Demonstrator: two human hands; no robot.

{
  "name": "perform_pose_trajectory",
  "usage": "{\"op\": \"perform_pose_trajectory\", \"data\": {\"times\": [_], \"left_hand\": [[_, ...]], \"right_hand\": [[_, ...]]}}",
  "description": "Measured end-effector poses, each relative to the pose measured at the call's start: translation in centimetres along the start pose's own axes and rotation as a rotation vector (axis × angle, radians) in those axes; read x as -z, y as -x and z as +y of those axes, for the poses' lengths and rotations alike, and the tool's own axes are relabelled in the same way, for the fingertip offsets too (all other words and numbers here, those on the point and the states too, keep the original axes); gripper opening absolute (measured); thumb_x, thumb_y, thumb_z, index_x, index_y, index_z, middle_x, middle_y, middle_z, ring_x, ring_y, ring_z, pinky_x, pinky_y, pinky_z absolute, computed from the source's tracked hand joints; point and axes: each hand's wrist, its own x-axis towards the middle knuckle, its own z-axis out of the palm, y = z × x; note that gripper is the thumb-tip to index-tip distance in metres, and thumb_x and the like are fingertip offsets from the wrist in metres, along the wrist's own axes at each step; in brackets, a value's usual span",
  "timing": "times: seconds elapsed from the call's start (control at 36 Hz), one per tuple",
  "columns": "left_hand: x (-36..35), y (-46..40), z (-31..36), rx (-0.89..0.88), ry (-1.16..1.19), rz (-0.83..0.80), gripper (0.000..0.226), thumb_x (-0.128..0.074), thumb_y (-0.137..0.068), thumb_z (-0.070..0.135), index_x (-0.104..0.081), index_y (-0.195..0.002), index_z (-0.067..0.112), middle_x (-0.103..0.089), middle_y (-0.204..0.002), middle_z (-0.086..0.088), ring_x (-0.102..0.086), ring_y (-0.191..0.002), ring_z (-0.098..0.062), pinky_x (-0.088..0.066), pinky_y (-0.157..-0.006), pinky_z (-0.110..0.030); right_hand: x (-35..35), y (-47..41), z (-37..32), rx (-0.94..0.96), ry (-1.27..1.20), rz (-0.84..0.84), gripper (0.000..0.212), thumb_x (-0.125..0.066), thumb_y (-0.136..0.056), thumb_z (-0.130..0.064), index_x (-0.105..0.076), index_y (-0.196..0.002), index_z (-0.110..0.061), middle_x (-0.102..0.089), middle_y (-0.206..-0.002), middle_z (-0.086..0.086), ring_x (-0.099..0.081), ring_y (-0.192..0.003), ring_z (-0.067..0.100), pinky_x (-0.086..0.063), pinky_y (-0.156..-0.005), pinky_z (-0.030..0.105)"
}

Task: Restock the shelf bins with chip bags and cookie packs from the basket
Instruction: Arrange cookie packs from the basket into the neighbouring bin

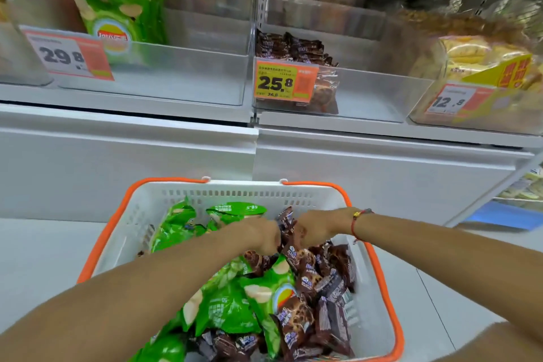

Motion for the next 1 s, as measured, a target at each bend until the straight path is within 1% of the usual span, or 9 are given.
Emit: {"op": "perform_pose_trajectory", "data": {"times": [0.08,0.28,0.33,0.42,0.53,0.67,0.83,0.92,1.0], "left_hand": [[-2.3,-2.3,1.0,0.017,0.1,0.008,0.032,-0.048,-0.096,0.026,-0.063,-0.112,0.004,-0.063,-0.118,-0.016,-0.059,-0.109,-0.033,-0.047,-0.087,-0.037],[-6.5,-6.5,1.9,0.124,0.372,0.156,0.043,-0.05,-0.095,0.047,-0.061,-0.107,0.007,-0.065,-0.112,-0.014,-0.06,-0.105,-0.03,-0.048,-0.085,-0.038],[-6.9,-7.0,1.9,0.143,0.414,0.234,0.048,-0.055,-0.089,0.054,-0.065,-0.109,0.012,-0.065,-0.111,-0.009,-0.06,-0.106,-0.026,-0.049,-0.086,-0.038],[-6.7,-7.1,2.0,0.166,0.47,0.343,0.044,-0.065,-0.082,0.054,-0.064,-0.112,0.023,-0.059,-0.116,-0.002,-0.05,-0.115,-0.02,-0.045,-0.09,-0.034],[-5.9,-6.5,2.2,0.104,0.564,0.329,0.032,-0.068,-0.085,0.042,-0.06,-0.11,0.024,-0.066,-0.107,0.006,-0.061,-0.102,-0.017,-0.047,-0.082,-0.03],[-3.6,-4.6,2.0,0.087,0.608,0.369,0.032,-0.067,-0.085,0.039,-0.058,-0.112,0.024,-0.066,-0.113,0.003,-0.06,-0.11,-0.02,-0.046,-0.091,-0.032],[3.5,-0.3,1.1,-0.006,0.641,0.456,0.029,-0.063,-0.09,0.033,-0.056,-0.114,0.018,-0.064,-0.114,-0.003,-0.059,-0.109,-0.023,-0.046,-0.089,-0.031],[7.0,2.1,1.3,-0.045,0.732,0.557,0.027,-0.06,-0.093,0.026,-0.057,-0.118,0.017,-0.063,-0.111,-0.001,-0.06,-0.103,-0.021,-0.042,-0.08,-0.027],[9.8,4.0,1.9,-0.102,0.897,0.663,0.025,-0.065,-0.086,0.03,-0.058,-0.108,0.02,-0.066,-0.108,-0.004,-0.061,-0.103,-0.024,-0.048,-0.093,-0.036]], "right_hand": [[-2.2,-1.7,1.6,-0.049,0.052,0.035,0.013,-0.048,-0.092,-0.013,-0.052,-0.086,-0.003,-0.053,-0.077,0.01,-0.049,-0.075,0.029,-0.042,-0.067,0.034],[-6.8,-4.9,4.6,-0.108,-0.166,0.012,0.036,-0.042,-0.094,-0.012,-0.044,-0.123,0.009,-0.055,-0.122,0.03,-0.057,-0.099,0.043,-0.049,-0.081,0.05],[-6.8,-4.4,4.3,-0.072,-0.225,0.061,0.025,-0.043,-0.098,-0.016,-0.049,-0.113,0.003,-0.058,-0.111,0.022,-0.056,-0.094,0.033,-0.049,-0.077,0.041],[-6.2,-3.7,4.4,-0.017,-0.317,0.181,0.02,-0.048,-0.099,-0.024,-0.05,-0.099,-0.004,-0.05,-0.088,0.012,-0.046,-0.078,0.021,-0.034,-0.061,0.031],[-5.6,-3.3,5.1,-0.035,-0.405,0.266,0.021,-0.06,-0.092,-0.019,-0.043,-0.08,-0.016,-0.056,-0.086,0.006,-0.05,-0.078,0.019,-0.038,-0.066,0.026],[-3.0,-0.9,4.9,0.005,-0.523,0.334,0.025,-0.069,-0.085,-0.012,-0.054,-0.068,-0.023,-0.061,-0.073,-0.002,-0.056,-0.074,0.01,-0.043,-0.063,0.014],[3.3,4.6,3.5,0.144,-0.661,0.467,0.007,-0.07,-0.086,-0.013,-0.064,-0.084,-0.014,-0.06,-0.077,-0.007,-0.054,-0.072,0.002,-0.04,-0.062,0.003],[5.7,7.4,3.1,0.218,-0.756,0.515,0.018,-0.067,-0.089,-0.015,-0.066,-0.104,-0.006,-0.064,-0.095,0.0,-0.057,-0.085,0.004,-0.042,-0.066,0.002],[7.6,9.4,2.7,0.278,-0.836,0.624,0.02,-0.069,-0.087,-0.014,-0.066,-0.107,-0.01,-0.067,-0.1,0.003,-0.06,-0.087,0.005,-0.044,-0.068,0.005]]}}
